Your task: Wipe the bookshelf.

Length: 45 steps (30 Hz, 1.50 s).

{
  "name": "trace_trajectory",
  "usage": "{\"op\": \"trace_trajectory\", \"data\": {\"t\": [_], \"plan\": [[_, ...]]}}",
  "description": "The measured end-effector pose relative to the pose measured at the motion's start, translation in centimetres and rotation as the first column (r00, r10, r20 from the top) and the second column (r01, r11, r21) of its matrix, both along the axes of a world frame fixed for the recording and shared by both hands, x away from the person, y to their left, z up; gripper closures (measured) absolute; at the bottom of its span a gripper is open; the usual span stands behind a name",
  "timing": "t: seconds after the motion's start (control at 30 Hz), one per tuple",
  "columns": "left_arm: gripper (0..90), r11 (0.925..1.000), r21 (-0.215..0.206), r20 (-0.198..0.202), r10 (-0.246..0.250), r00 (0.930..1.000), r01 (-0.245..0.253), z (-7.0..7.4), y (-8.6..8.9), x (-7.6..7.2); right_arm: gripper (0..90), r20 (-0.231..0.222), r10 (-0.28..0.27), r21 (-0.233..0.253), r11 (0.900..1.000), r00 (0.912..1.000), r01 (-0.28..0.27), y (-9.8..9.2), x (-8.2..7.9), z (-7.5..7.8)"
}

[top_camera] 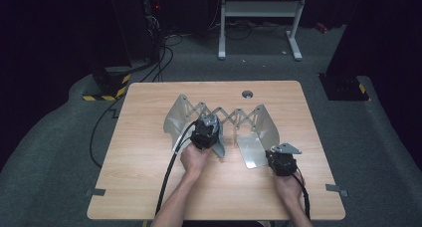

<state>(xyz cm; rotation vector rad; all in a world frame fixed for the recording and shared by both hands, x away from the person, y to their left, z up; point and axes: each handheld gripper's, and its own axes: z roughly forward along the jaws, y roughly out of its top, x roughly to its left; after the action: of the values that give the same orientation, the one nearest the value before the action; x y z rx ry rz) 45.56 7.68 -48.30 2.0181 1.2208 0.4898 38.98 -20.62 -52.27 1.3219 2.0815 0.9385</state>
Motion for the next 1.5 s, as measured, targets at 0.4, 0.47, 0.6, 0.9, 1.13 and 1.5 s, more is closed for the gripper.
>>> {"op": "trace_trajectory", "data": {"t": [0.4, 0.47, 0.6, 0.9, 1.13, 1.5], "plan": [[78.4, 0.9984, -0.055, 0.138, -0.005, 0.9904, 0.013, 4.5, -0.1, -0.6, 88.0, 0.000, 0.000, 0.000, 1.000, 1.0000, 0.000, 0.0, 0.0, 0.0], [78.5, 0.9978, -0.064, 0.143, -0.007, 0.9897, 0.016, 4.9, -0.3, -0.5, 88.0, 0.000, -0.001, 0.000, 1.000, 1.0000, 0.001, 0.0, 0.0, 0.0], [78.5, 0.9970, -0.073, 0.148, -0.014, 0.9888, 0.025, 5.5, -0.8, -0.1, 88.0, 0.000, 0.000, 0.001, 1.000, 1.0000, 0.000, 0.0, 0.0, 0.0], [78.5, 0.9980, -0.061, 0.112, -0.006, 0.9937, 0.013, 4.6, -1.3, 1.0, 87.9, -0.001, -0.002, 0.002, 1.000, 1.0000, 0.002, 0.0, 0.0, 0.0], [78.5, 0.9989, -0.048, 0.085, 0.000, 0.9964, 0.004, 3.6, -1.2, 1.3, 87.9, -0.001, -0.001, 0.000, 1.000, 1.0000, 0.001, 0.0, 0.0, 0.0], [78.5, 0.9996, -0.024, 0.080, -0.014, 0.9967, 0.015, 2.4, -1.7, 1.4, 87.9, -0.001, -0.001, 0.000, 1.000, 1.0000, 0.001, 0.0, 0.0, 0.0]]}}
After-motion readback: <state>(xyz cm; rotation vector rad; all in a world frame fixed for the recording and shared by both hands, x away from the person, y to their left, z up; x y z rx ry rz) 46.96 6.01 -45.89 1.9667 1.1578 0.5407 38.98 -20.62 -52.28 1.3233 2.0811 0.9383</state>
